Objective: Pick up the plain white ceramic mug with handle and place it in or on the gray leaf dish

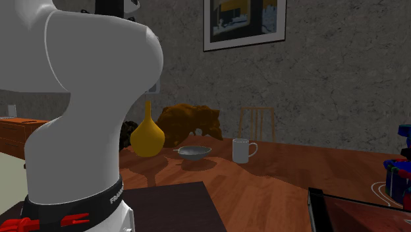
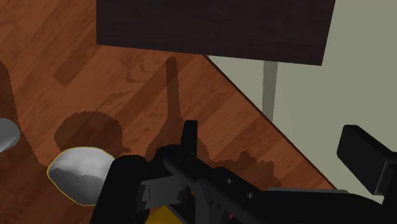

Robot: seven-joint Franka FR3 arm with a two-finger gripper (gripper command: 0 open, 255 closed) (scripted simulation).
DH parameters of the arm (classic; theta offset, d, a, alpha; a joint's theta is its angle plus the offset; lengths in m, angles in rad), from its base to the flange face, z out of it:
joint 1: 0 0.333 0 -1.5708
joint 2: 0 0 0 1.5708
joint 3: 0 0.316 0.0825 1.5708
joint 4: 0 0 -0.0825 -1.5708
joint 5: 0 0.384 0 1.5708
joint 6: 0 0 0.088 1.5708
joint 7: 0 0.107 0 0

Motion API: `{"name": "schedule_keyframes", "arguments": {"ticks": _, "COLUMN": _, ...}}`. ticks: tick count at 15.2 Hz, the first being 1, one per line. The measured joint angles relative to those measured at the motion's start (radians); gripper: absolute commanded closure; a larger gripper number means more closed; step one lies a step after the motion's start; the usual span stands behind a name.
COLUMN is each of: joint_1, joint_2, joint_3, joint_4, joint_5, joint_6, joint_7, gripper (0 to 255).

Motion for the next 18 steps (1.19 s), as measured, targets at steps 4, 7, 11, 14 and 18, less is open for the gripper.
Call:
{"name": "schedule_keyframes", "arguments": {"ticks": 4, "joint_1": -0.016, "joint_2": 0.005, "joint_3": -0.040, "joint_4": -0.042, "joint_5": -0.033, "joint_6": 0.054, "joint_7": -0.048, "gripper": 0}}
{"name": "schedule_keyframes", "arguments": {"ticks": 7, "joint_1": -0.034, "joint_2": 0.018, "joint_3": -0.085, "joint_4": -0.085, "joint_5": -0.069, "joint_6": 0.122, "joint_7": -0.103, "gripper": 0}}
{"name": "schedule_keyframes", "arguments": {"ticks": 11, "joint_1": -0.063, "joint_2": 0.060, "joint_3": -0.155, "joint_4": -0.122, "joint_5": -0.120, "joint_6": 0.219, "joint_7": -0.184, "gripper": 0}}
{"name": "schedule_keyframes", "arguments": {"ticks": 14, "joint_1": -0.087, "joint_2": 0.117, "joint_3": -0.218, "joint_4": -0.145, "joint_5": -0.159, "joint_6": 0.313, "joint_7": -0.252, "gripper": 0}}
{"name": "schedule_keyframes", "arguments": {"ticks": 18, "joint_1": -0.109, "joint_2": 0.197, "joint_3": -0.289, "joint_4": -0.155, "joint_5": -0.192, "joint_6": 0.425, "joint_7": -0.330, "gripper": 0}}
